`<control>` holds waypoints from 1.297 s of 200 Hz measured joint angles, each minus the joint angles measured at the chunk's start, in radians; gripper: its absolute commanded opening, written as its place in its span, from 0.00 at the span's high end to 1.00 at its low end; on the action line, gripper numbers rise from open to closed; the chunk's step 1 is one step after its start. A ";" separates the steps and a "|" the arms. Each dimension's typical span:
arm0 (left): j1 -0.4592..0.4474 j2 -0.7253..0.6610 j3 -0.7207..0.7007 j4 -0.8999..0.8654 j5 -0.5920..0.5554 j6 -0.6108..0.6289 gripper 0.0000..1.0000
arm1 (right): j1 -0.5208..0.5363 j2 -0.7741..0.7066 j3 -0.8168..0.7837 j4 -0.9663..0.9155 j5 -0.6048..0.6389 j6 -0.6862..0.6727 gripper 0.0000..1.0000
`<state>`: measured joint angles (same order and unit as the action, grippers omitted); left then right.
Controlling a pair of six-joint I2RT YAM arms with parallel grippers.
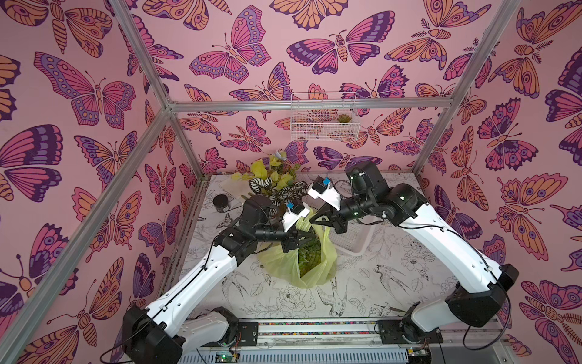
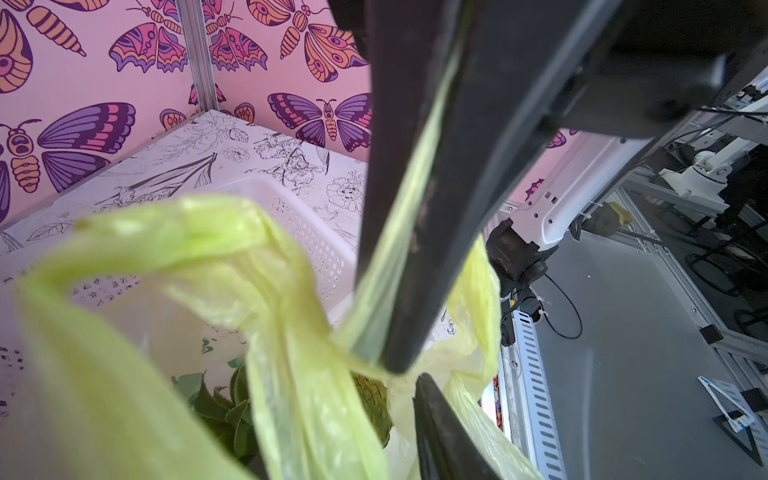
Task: Place the pineapple into a plastic bag & tie a knot
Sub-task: Cross the plastic bag at the center of the board.
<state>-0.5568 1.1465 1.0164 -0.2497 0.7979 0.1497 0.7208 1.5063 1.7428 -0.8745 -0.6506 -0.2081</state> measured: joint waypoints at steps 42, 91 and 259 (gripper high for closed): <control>0.000 0.001 0.000 0.042 0.014 -0.001 0.63 | 0.000 0.000 -0.045 0.071 -0.084 0.063 1.00; 0.000 0.003 -0.010 0.065 0.014 -0.001 0.70 | 0.000 0.000 -0.105 0.168 -0.129 0.134 1.00; 0.000 0.005 -0.071 0.174 0.045 0.061 1.00 | -0.195 -0.153 -0.124 0.173 0.047 0.496 0.51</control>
<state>-0.5568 1.1511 0.9451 -0.0753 0.8429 0.2104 0.5255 1.3529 1.6192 -0.7013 -0.6037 0.2874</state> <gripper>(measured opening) 0.040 0.480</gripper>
